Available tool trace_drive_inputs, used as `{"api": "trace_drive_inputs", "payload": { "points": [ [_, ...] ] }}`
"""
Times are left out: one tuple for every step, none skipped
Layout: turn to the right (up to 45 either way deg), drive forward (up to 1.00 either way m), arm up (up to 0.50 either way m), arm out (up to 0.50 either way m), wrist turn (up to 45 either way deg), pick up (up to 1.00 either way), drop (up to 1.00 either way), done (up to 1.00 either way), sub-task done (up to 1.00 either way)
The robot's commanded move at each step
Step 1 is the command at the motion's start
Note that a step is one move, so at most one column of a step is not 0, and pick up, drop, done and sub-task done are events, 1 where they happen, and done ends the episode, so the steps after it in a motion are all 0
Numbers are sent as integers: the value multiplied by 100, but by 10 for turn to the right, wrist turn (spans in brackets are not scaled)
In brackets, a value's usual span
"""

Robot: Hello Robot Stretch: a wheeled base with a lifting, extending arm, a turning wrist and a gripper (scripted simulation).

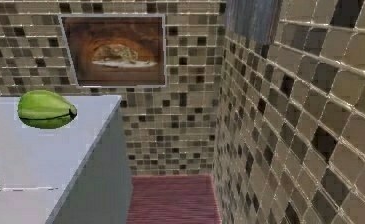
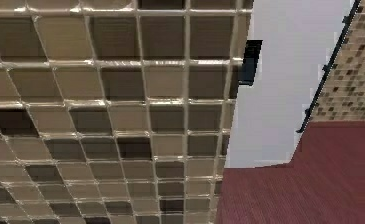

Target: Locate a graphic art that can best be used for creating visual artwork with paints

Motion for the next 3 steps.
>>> {"api": "trace_drive_inputs", "payload": {
  "points": [
    [0,70,0,0,0,0,0,0,0],
    [-300,0,0,0,0,0,0,0,0],
    [0,0,0,0,0,0,0,100,0]
  ]
}}
